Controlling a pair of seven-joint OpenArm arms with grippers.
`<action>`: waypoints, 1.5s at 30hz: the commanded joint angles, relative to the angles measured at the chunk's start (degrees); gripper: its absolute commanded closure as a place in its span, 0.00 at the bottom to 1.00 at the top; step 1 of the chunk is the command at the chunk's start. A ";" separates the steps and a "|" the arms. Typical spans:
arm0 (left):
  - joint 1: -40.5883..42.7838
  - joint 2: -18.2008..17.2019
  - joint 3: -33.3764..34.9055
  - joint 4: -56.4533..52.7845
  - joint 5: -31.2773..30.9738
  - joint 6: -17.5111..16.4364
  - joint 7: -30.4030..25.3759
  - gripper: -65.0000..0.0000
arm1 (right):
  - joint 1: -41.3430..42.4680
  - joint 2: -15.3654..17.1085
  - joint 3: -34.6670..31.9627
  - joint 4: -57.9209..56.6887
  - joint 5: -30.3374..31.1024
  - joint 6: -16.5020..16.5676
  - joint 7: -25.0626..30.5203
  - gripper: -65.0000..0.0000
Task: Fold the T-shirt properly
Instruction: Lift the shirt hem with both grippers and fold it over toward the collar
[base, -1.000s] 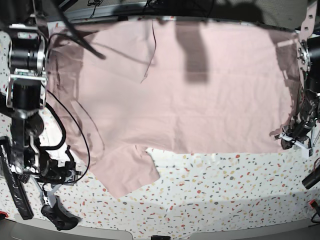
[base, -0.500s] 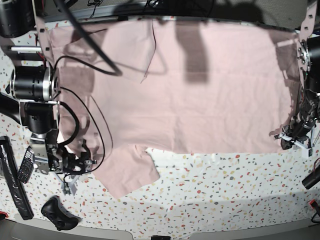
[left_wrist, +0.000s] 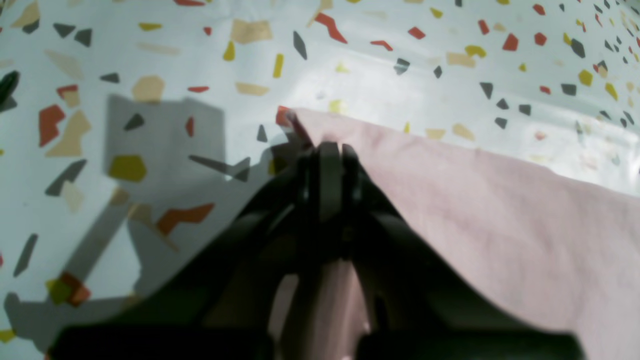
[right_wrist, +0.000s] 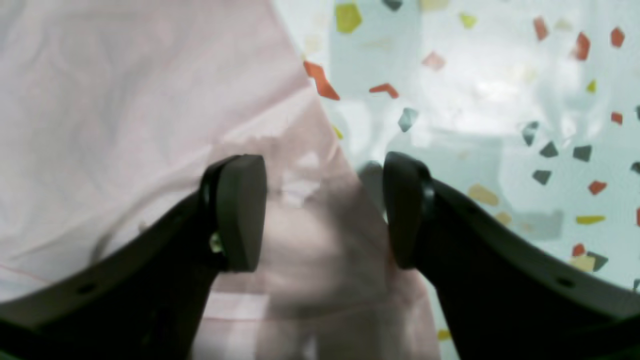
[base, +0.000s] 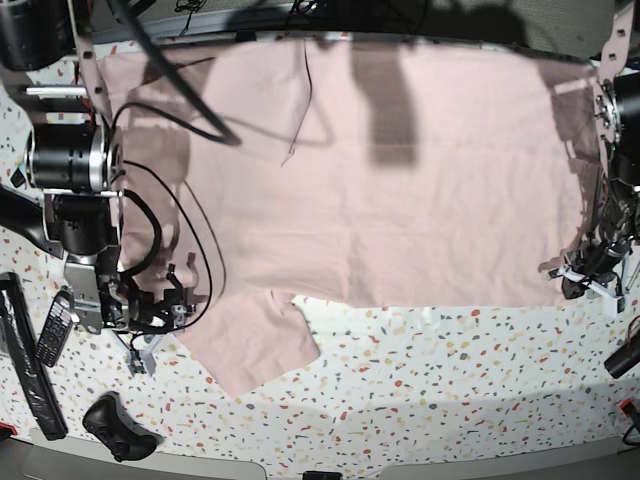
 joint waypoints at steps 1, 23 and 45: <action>-1.22 -0.79 -0.04 0.59 0.13 -0.22 0.13 1.00 | 1.42 0.44 0.07 0.79 -0.11 -0.02 0.22 0.50; -1.22 -1.31 -0.04 8.02 0.09 -0.28 -0.85 1.00 | -0.90 0.48 0.07 7.28 0.13 7.54 3.50 1.00; 14.29 -4.63 -0.87 35.65 -3.37 0.68 4.92 1.00 | -25.64 4.09 9.42 52.70 11.82 7.08 -5.64 1.00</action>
